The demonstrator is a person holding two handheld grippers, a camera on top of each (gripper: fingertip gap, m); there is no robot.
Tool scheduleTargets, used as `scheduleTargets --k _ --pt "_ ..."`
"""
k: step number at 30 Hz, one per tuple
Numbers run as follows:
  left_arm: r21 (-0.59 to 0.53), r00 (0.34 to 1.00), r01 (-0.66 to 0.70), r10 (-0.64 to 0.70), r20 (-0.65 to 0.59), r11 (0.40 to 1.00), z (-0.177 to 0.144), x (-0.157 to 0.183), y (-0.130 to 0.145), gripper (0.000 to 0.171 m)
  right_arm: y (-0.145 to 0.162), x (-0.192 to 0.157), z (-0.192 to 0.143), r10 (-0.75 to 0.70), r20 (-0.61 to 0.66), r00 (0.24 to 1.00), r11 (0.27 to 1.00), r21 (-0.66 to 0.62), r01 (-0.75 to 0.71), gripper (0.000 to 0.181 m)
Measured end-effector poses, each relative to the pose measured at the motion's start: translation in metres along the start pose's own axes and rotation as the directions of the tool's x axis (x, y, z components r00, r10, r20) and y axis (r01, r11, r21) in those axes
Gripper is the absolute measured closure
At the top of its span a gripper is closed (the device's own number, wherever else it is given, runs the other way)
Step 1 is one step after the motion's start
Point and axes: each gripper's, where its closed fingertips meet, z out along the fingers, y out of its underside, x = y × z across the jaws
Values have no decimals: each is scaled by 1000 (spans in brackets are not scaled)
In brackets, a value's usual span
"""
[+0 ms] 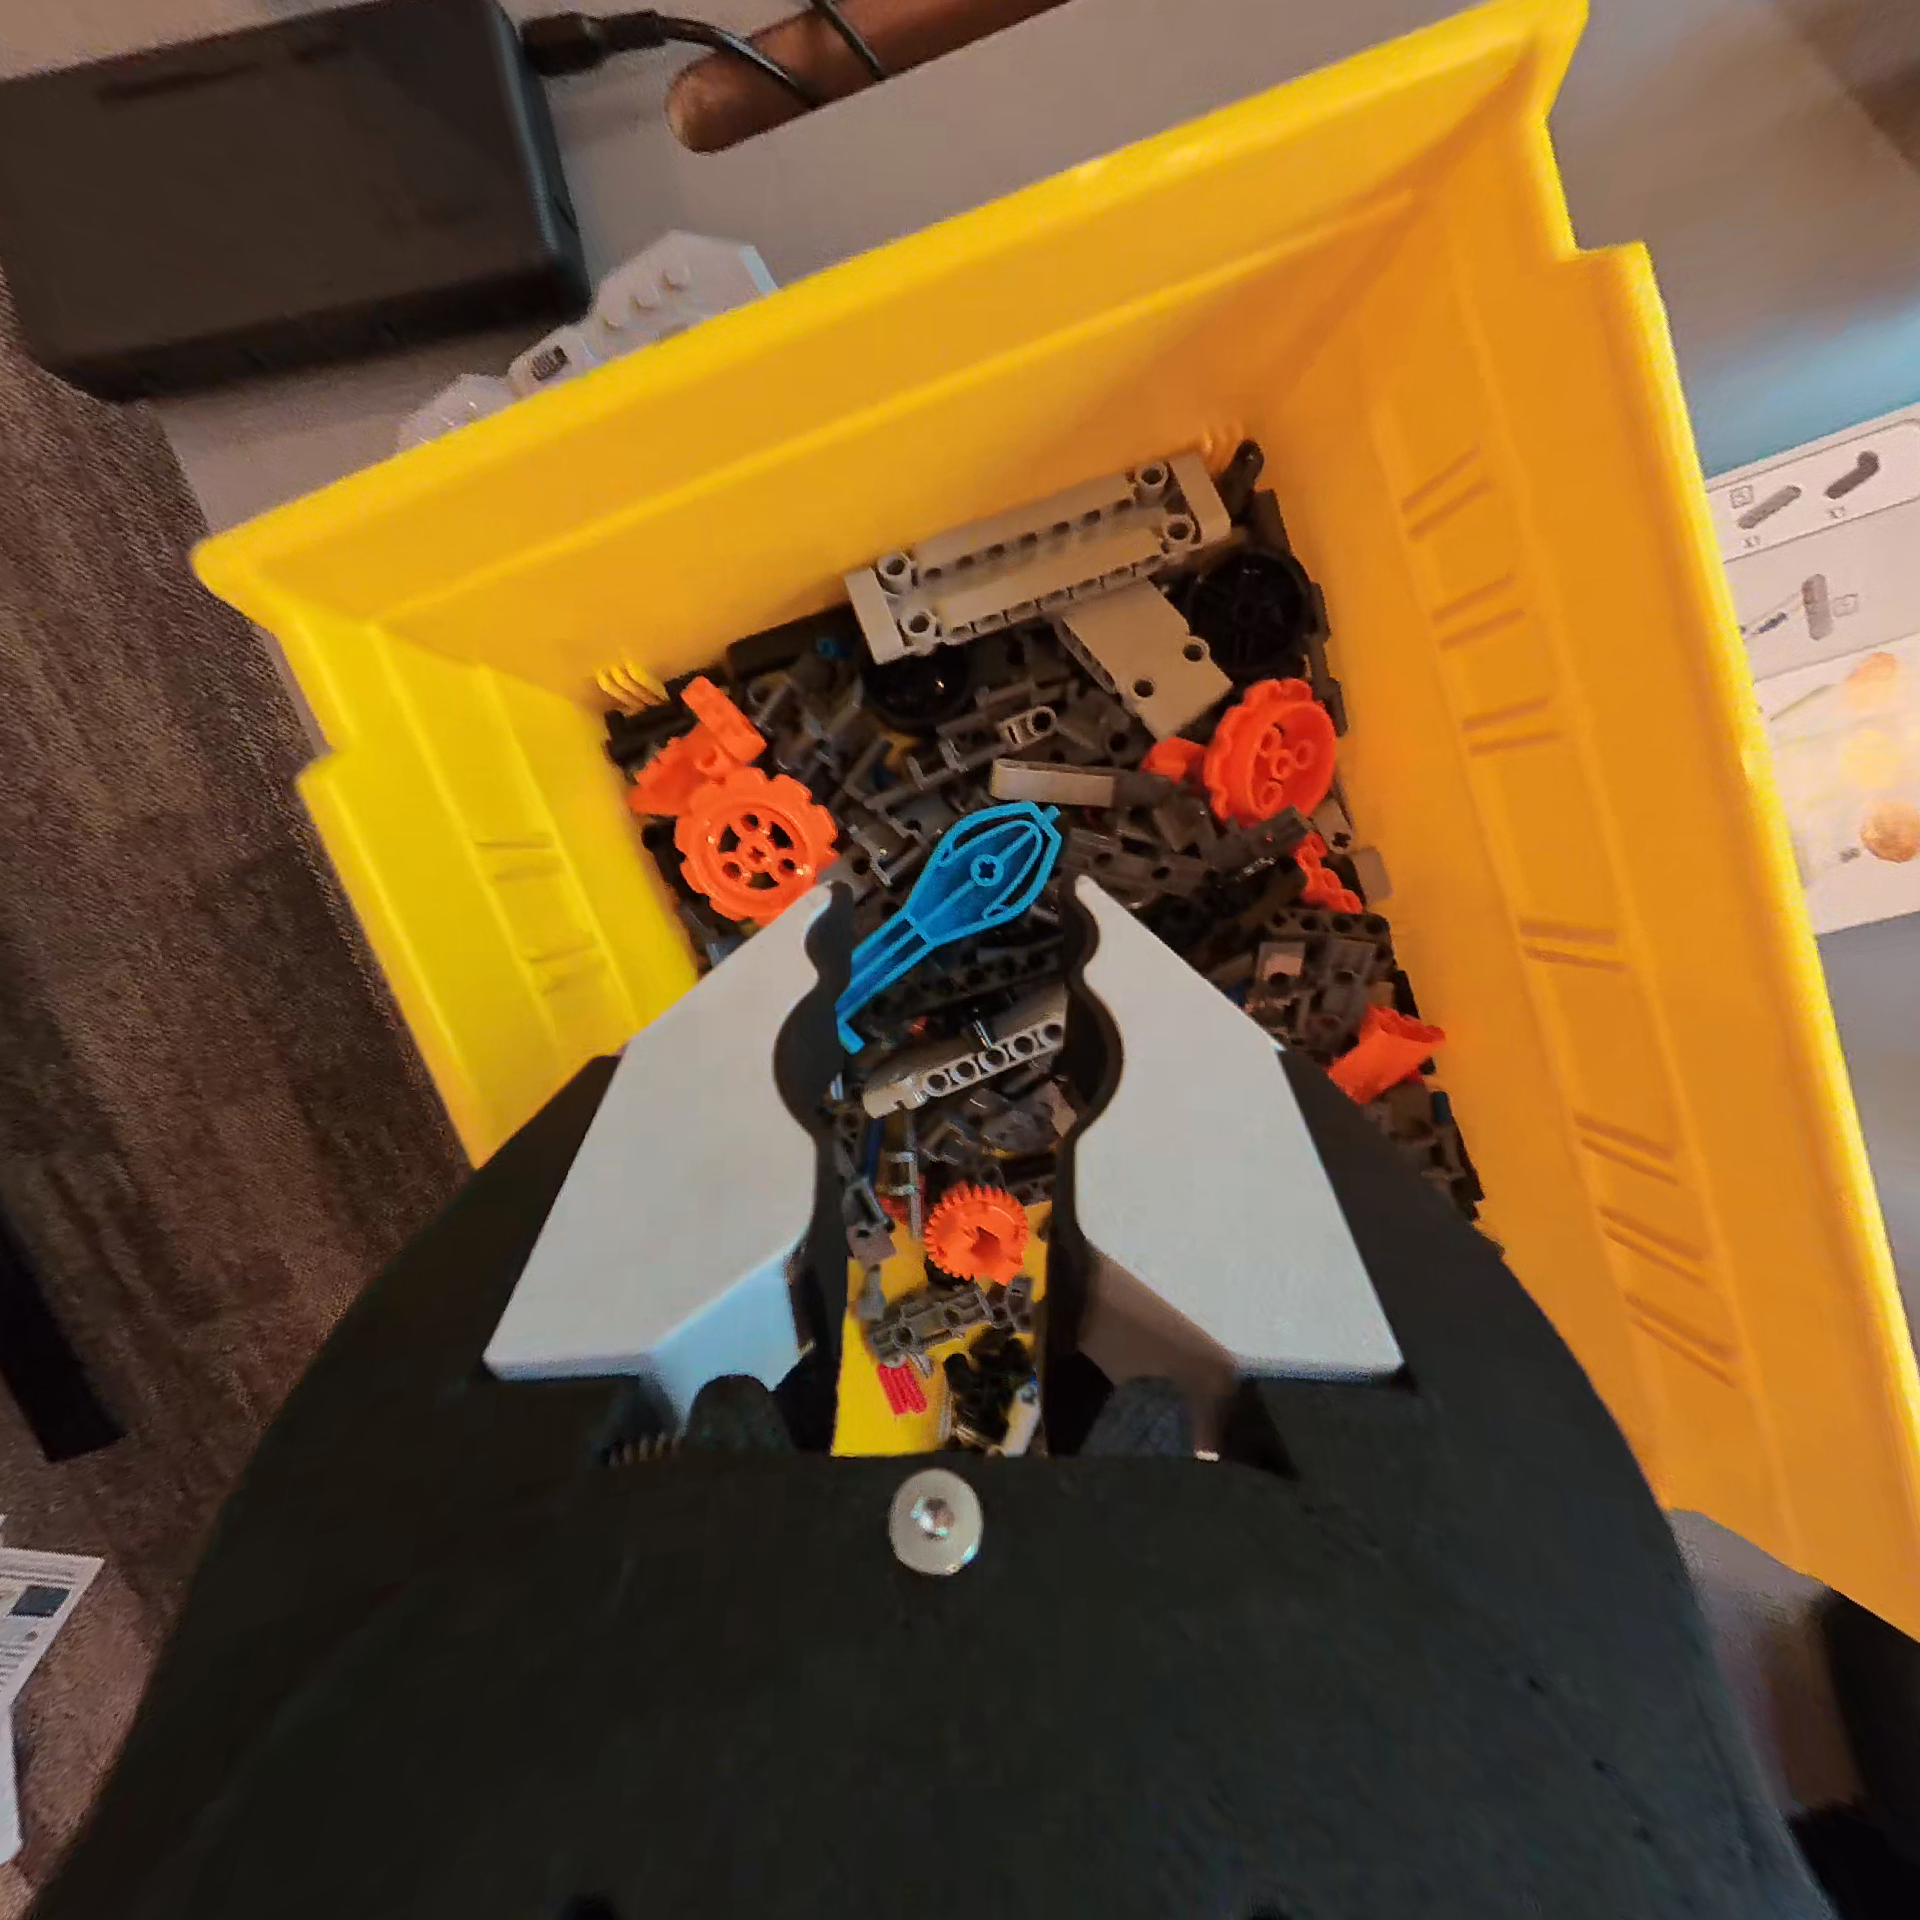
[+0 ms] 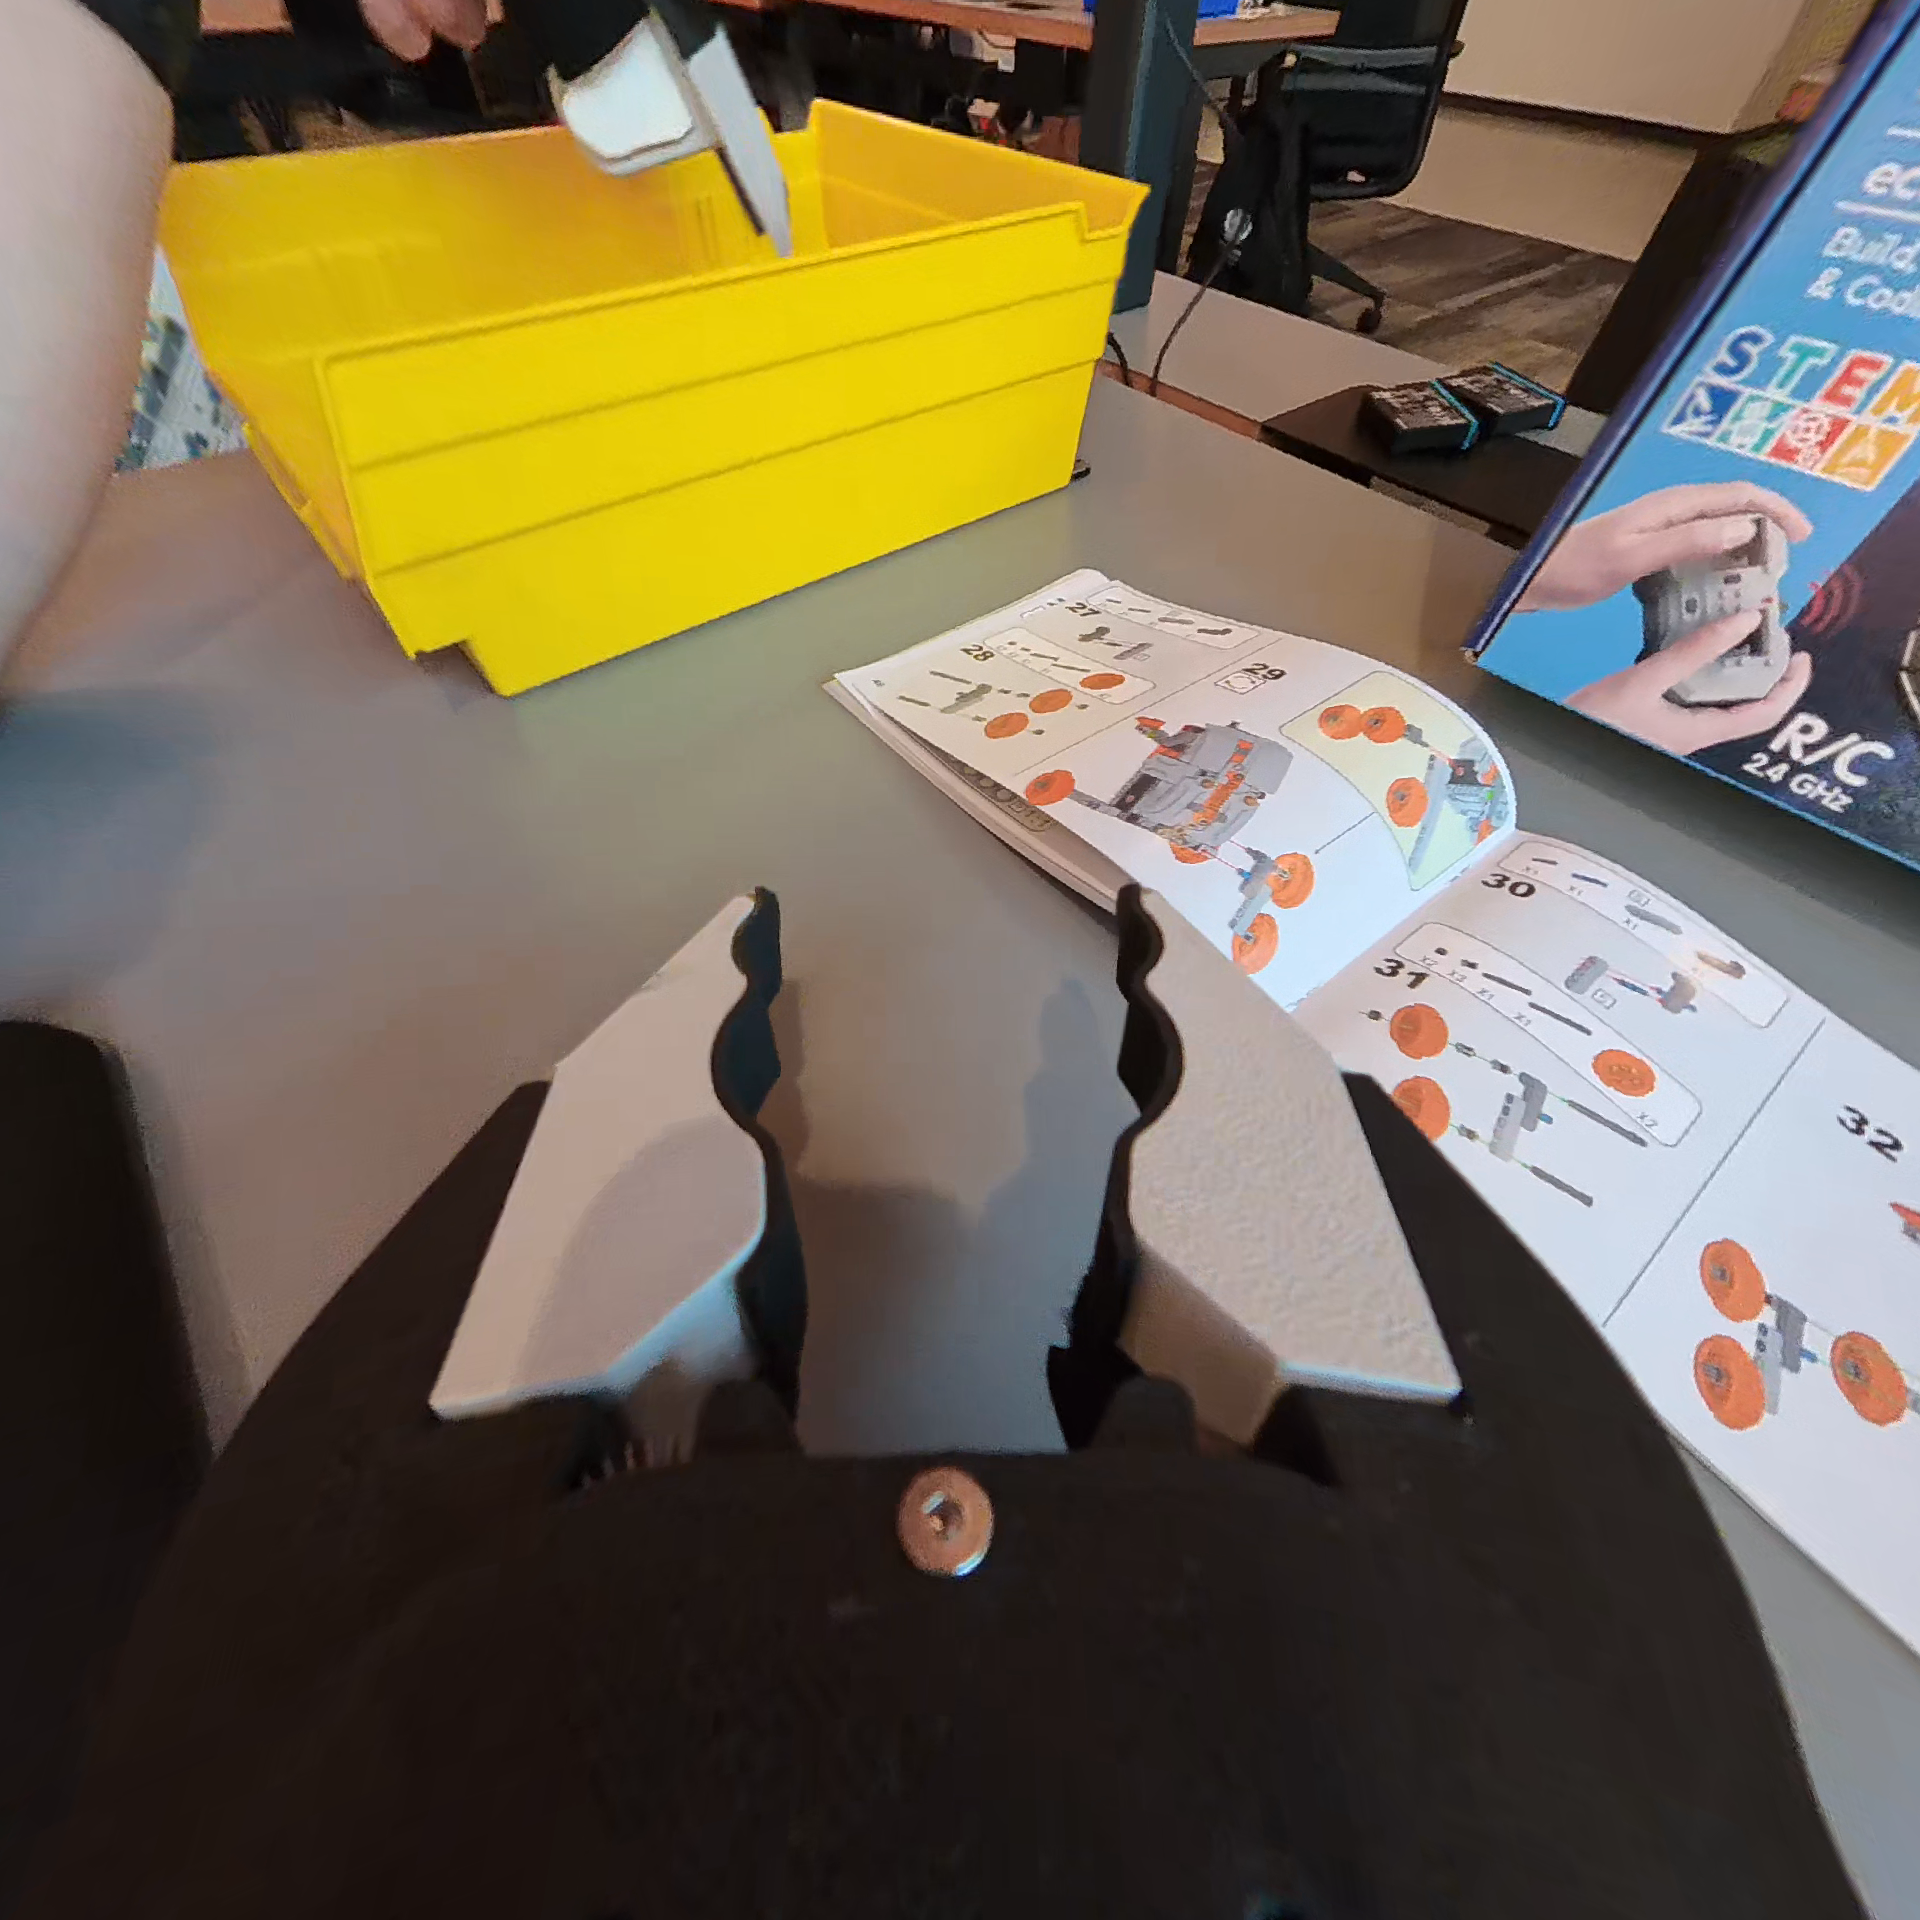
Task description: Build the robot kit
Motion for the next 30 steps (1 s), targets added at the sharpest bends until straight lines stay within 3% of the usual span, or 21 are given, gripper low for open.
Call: scheduleTargets --k 5,10,15,18,21,23,26,30 --pt "-4 1000 -9 9 -19 1000 7 -3 -3 129 2 -6 3 -35 18 999 999 -13 35 118" --pt "-197 995 -69 52 -88 978 19 9 34 134 1 -6 2 -16 29 999 1000 -5 16 119" --pt "-361 986 -47 -14 -165 931 5 32 70 137 1 -6 2 -6 36 999 1000 -6 6 119" --pt "-313 993 -10 -29 -118 950 -10 31 63 141 1 -8 2 -7 43 999 1000 -9 7 119" --pt "-313 980 -30 -34 -197 949 -26 52 70 153 1 -8 2 -6 46 999 1000 -10 6 119" --pt "-399 952 -132 5 -305 908 -29 77 95 160 2 -8 2 -3 46 999 1000 -11 3 119" --pt "-542 923 -288 79 -376 789 -18 91 126 164 2 -8 2 -2 46 999 1000 -13 3 119" --pt "-570 924 -266 39 -379 777 3 100 113 164 2 -8 2 -6 47 999 1000 -16 7 119"
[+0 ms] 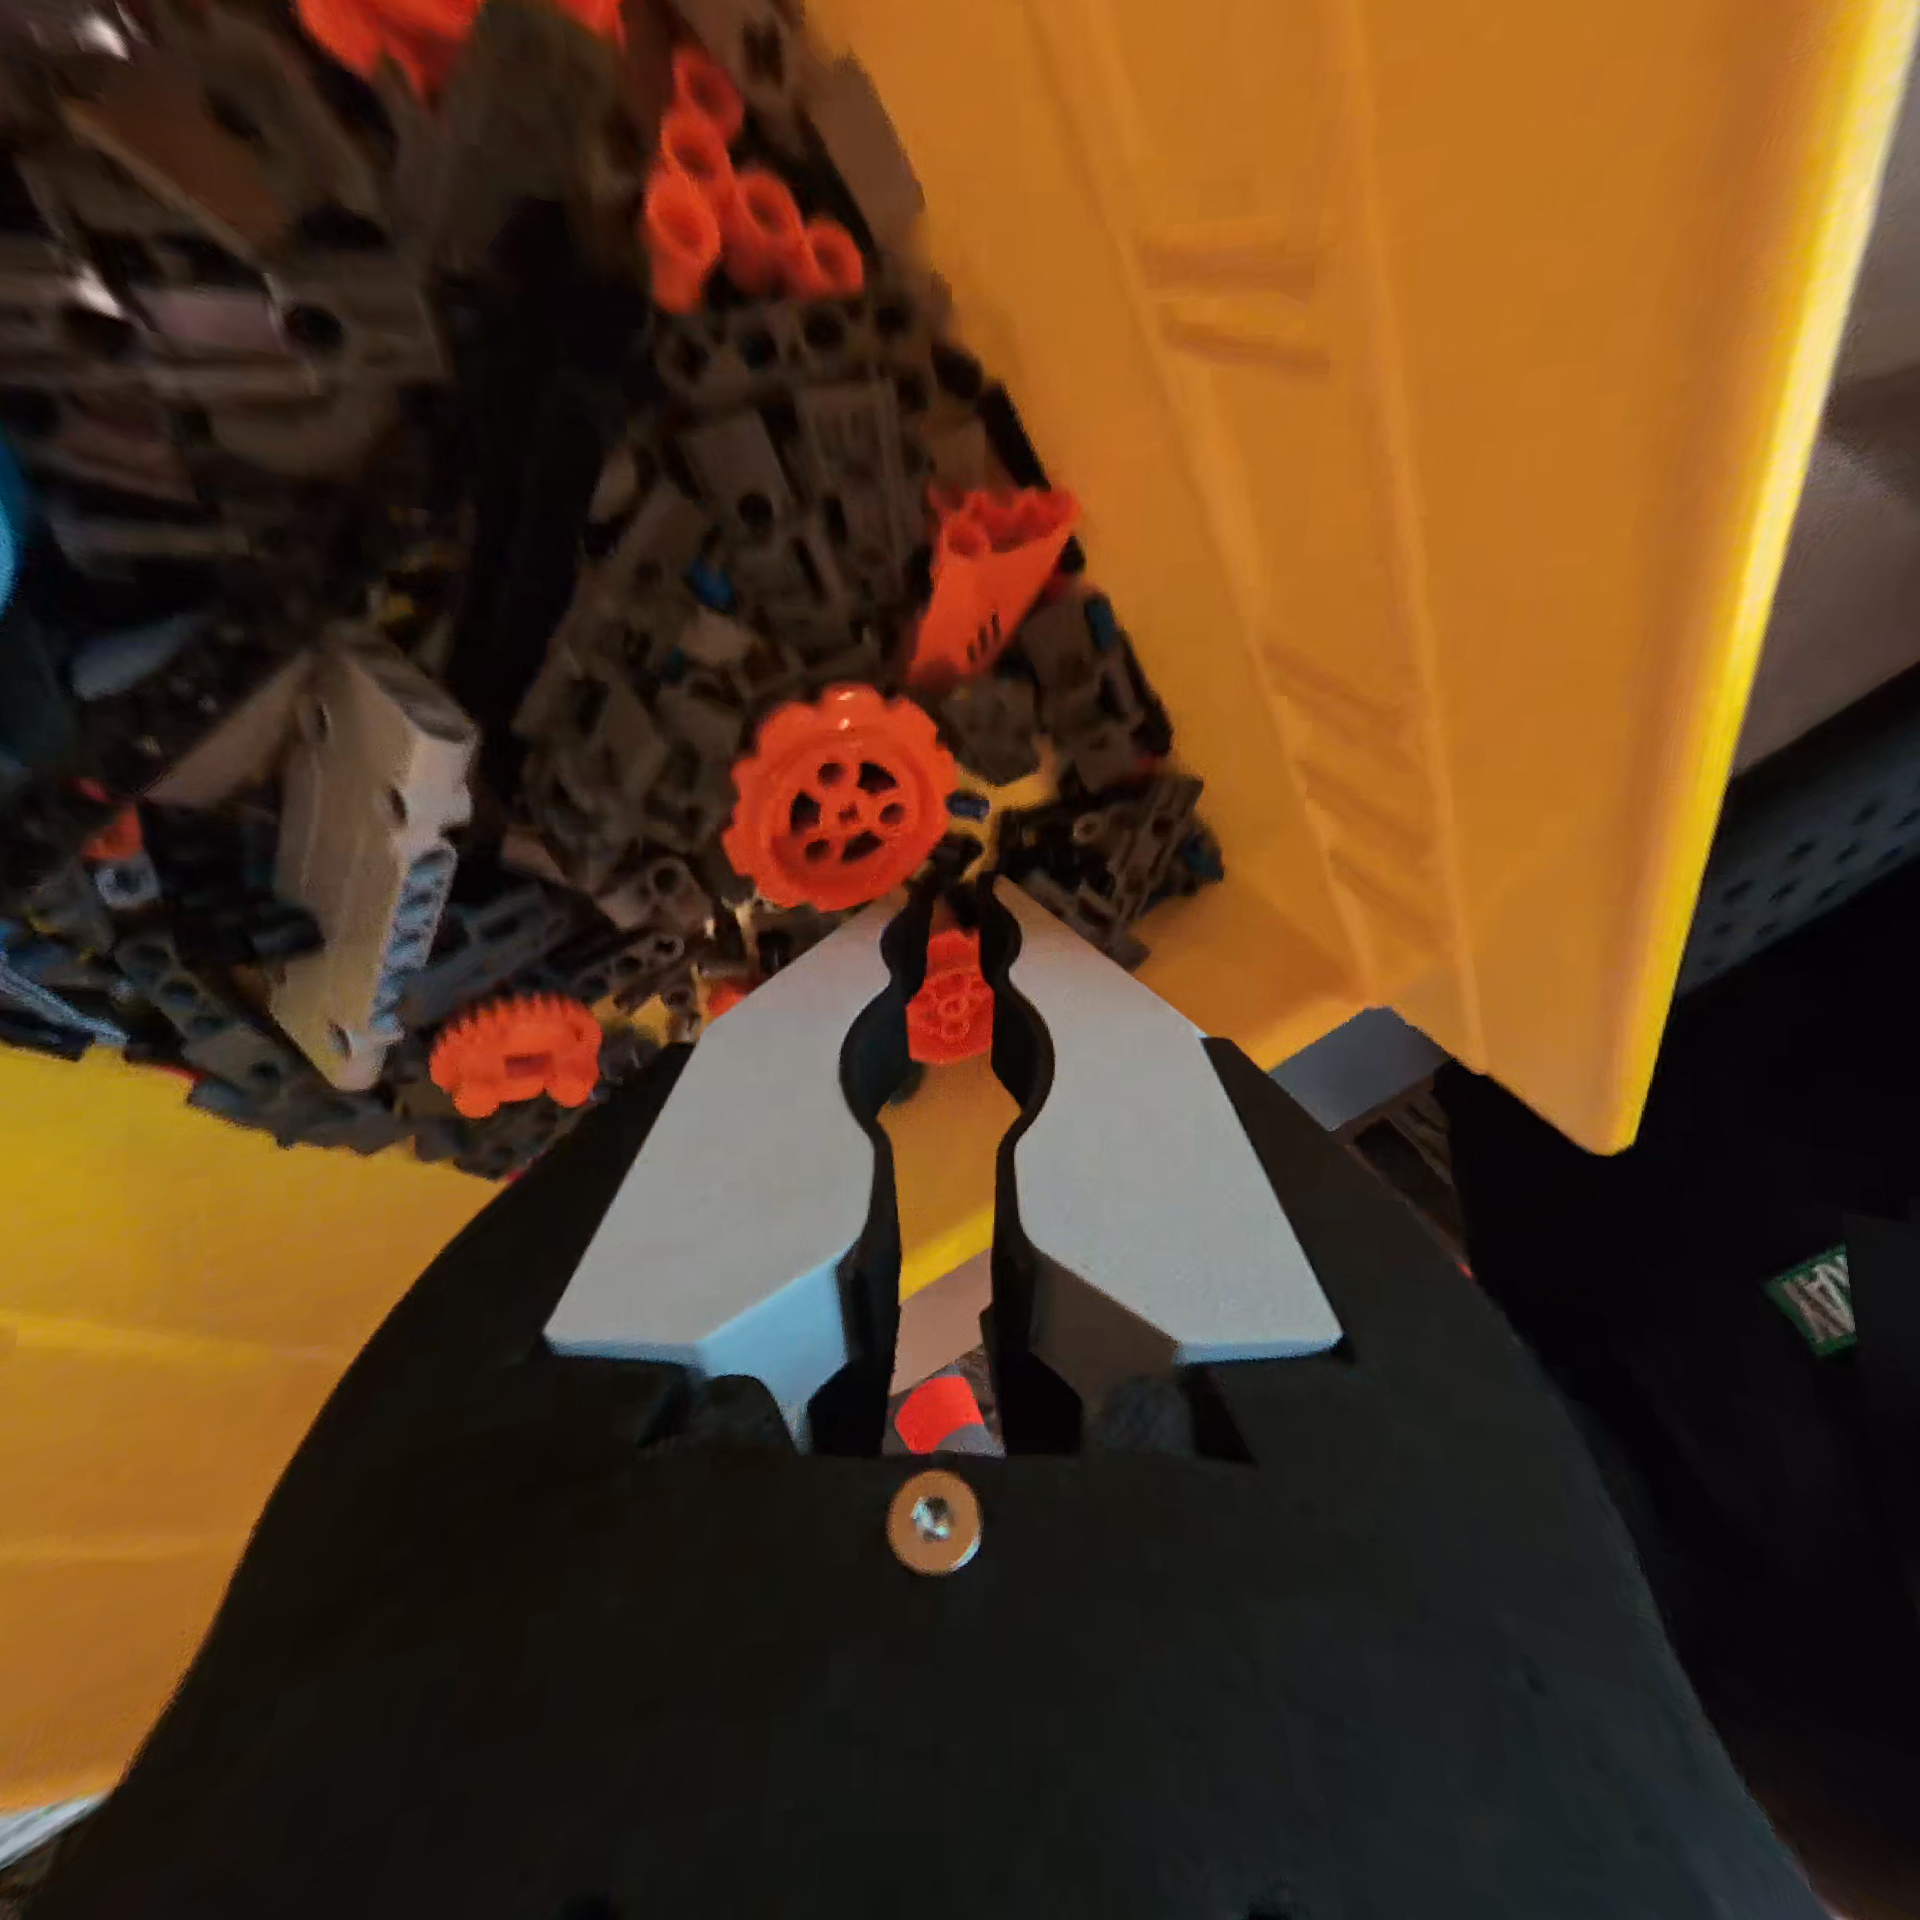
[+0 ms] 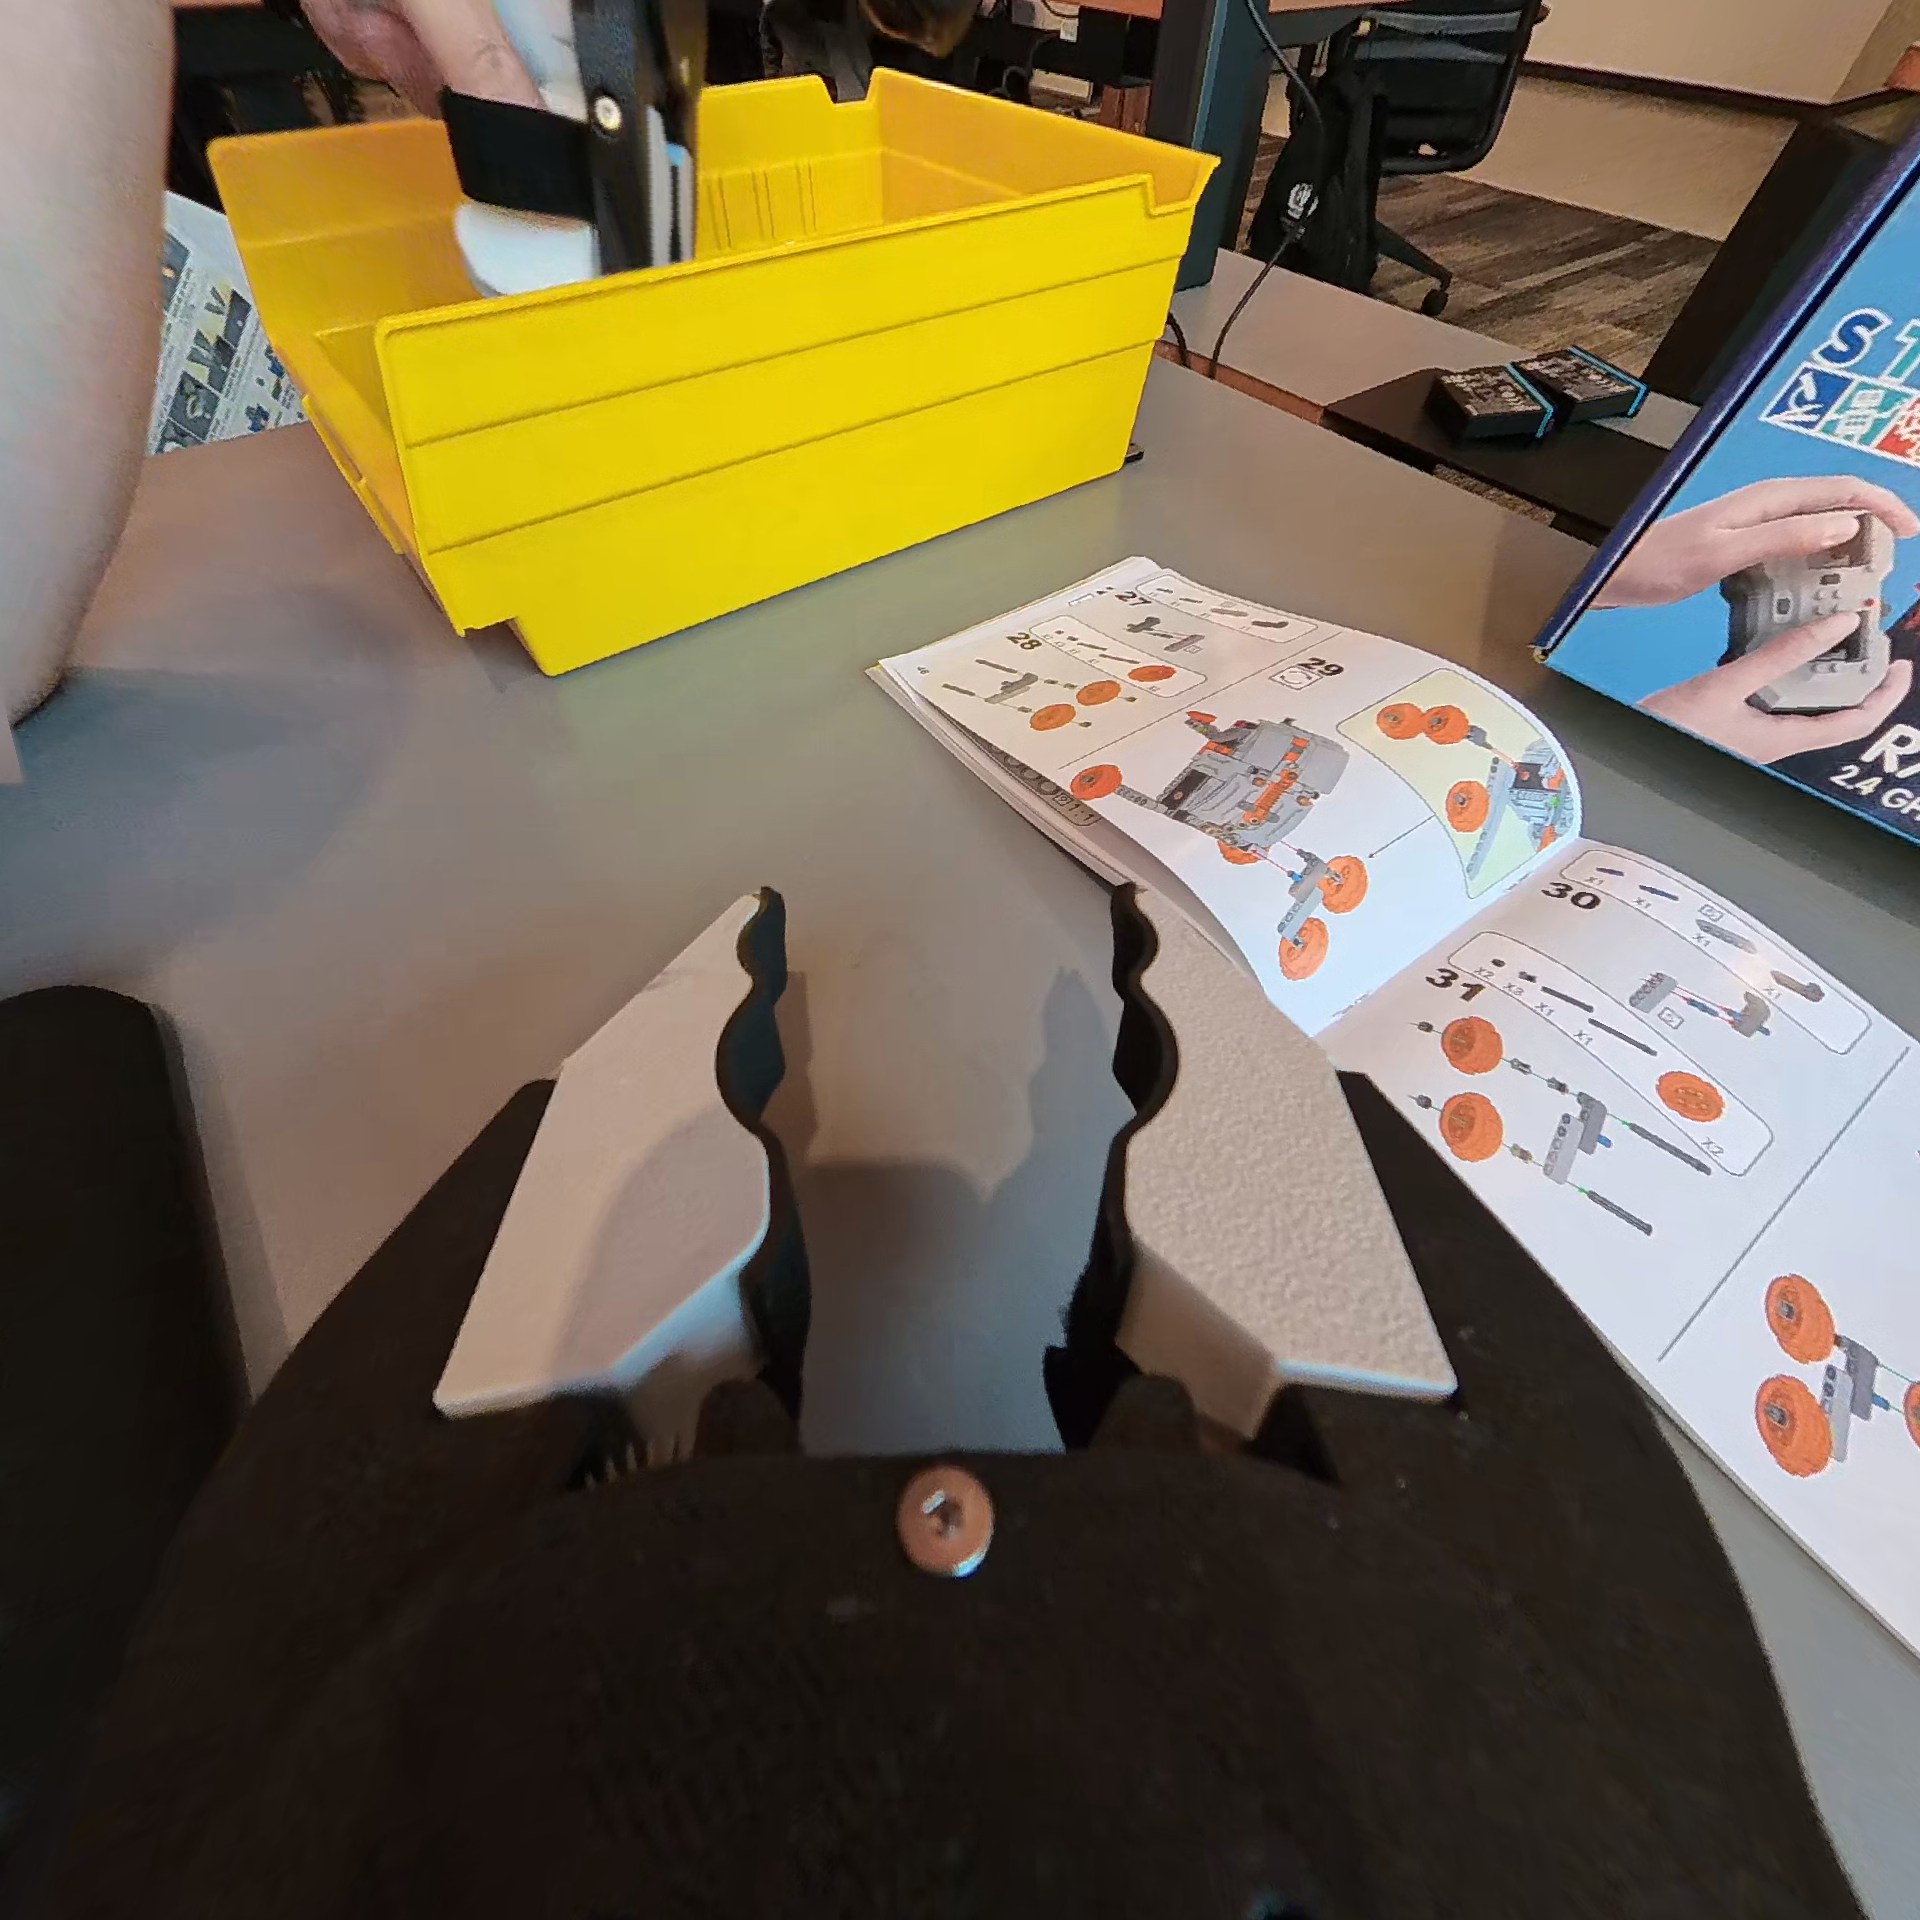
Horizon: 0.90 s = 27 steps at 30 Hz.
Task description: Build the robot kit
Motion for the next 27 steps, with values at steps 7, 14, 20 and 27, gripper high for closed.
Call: scheduleTargets --k 7,14,20,27 --pt "-5 1000 -11 11 17 1000 2 -2 -6 161 0 -1 0 6 13 1000 1000 -2 -6 119" --pt "40 999 34 -34 5 999 -2 -8 -18 168 1 -3 0 9 24 1000 1000 -5 -9 119" --pt "91 991 127 -124 -44 988 -6 -2 -25 155 1 -4 0 13 32 999 1000 -6 -13 119" --pt "2 980 197 -197 7 980 6 -5 -14 163 1 -5 0 20 41 999 1000 -7 -20 119"
